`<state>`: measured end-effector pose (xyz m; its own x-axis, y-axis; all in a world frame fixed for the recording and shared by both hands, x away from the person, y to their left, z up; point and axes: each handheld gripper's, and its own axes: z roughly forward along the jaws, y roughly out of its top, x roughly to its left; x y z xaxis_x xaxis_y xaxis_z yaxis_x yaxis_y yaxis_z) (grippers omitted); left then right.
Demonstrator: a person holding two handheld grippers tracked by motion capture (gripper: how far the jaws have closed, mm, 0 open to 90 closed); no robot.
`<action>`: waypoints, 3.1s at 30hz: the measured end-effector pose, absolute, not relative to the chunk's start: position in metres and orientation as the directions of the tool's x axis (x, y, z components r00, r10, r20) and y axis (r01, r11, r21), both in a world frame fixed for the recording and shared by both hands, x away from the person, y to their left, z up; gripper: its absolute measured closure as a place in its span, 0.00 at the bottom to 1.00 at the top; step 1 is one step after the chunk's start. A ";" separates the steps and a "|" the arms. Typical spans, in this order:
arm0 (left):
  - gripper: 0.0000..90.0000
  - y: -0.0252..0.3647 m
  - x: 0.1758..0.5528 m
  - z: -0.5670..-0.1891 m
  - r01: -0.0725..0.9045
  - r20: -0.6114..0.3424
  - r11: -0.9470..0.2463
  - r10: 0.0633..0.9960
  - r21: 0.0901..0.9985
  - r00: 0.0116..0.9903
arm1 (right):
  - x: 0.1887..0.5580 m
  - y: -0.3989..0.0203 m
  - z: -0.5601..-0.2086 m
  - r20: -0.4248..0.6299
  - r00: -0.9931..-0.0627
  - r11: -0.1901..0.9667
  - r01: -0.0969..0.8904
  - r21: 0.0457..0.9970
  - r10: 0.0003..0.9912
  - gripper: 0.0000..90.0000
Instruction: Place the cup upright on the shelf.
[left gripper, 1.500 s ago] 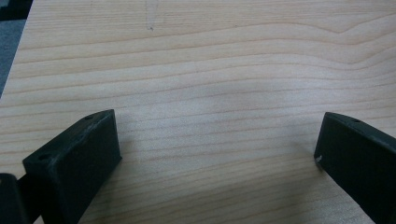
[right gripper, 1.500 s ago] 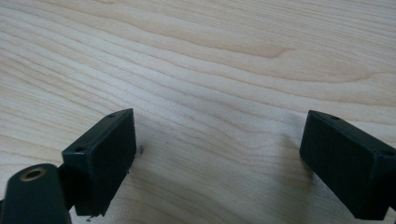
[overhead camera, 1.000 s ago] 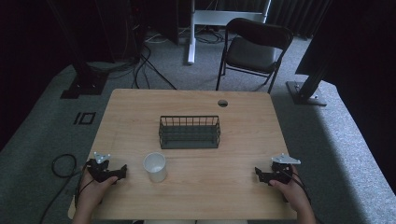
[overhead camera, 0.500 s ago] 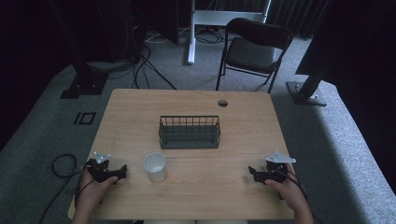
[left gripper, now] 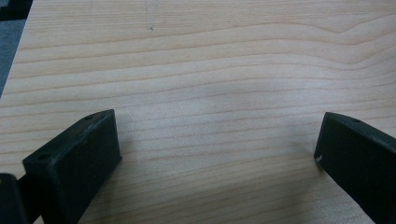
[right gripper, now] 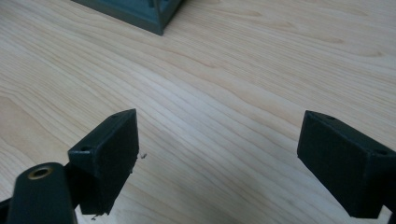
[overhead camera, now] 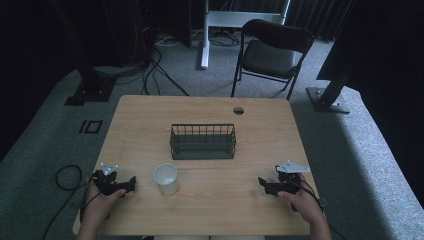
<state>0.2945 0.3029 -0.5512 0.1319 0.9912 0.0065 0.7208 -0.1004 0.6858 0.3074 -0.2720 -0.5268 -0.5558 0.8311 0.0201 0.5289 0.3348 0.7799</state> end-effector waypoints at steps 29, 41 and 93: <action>0.00 0.303 0.295 -0.551 0.721 0.007 -0.101 0.991 0.685 0.132 | 0.313 -0.208 -0.512 0.033 -0.714 0.404 0.433 0.806 0.699 0.14; 0.00 0.303 0.295 -0.551 0.721 0.007 -0.101 0.991 0.686 0.132 | 0.313 -0.178 -0.511 0.050 -0.762 0.422 0.411 0.808 0.646 0.14; 0.00 0.303 0.294 -0.551 0.721 0.007 -0.100 0.991 0.686 0.132 | 0.309 -0.063 -0.507 0.051 -0.910 0.466 0.258 0.846 0.411 0.15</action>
<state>0.2945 0.3029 -0.5512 0.1318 0.9913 0.0067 0.7206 -0.1004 0.6861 0.3087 -0.0631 -0.5074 -0.9104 0.4106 0.0513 0.2580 0.4664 0.8461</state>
